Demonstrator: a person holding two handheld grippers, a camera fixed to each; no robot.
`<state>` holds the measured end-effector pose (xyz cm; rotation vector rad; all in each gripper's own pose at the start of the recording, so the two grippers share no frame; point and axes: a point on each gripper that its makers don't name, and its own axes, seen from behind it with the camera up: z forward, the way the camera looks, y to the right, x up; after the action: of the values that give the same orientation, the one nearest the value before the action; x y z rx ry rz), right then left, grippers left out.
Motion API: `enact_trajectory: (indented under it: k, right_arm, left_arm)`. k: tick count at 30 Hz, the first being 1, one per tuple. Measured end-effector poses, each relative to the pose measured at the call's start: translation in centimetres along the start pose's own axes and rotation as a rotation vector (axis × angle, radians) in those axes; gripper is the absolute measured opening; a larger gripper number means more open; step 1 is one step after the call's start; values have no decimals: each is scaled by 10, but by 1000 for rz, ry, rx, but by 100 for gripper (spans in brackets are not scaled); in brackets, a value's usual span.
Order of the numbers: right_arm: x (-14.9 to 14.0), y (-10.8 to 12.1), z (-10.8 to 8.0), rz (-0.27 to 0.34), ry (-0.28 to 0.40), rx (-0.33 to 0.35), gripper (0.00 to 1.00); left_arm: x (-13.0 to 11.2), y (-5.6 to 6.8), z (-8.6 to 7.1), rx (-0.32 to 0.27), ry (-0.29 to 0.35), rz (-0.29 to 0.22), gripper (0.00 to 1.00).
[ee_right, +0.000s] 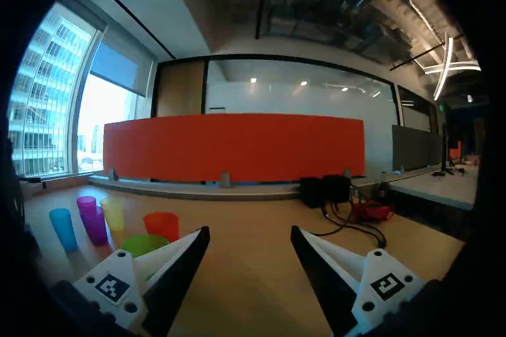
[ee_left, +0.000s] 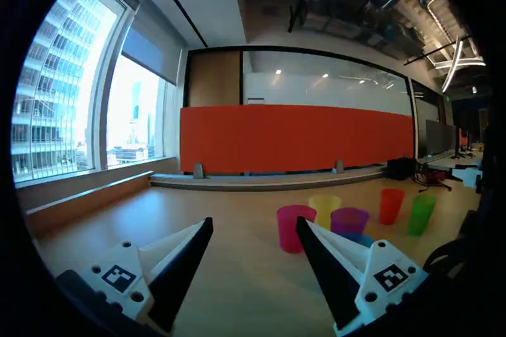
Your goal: Pour water
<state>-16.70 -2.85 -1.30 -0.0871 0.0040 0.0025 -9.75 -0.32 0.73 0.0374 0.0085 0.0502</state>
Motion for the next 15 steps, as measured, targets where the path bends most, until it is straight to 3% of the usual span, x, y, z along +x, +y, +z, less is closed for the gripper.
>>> enact_trajectory:
  k: [15]
  right_arm:
    - [1, 1, 1, 0, 0, 0, 99]
  left_arm:
    - [0, 0, -2, 0, 0, 0, 98]
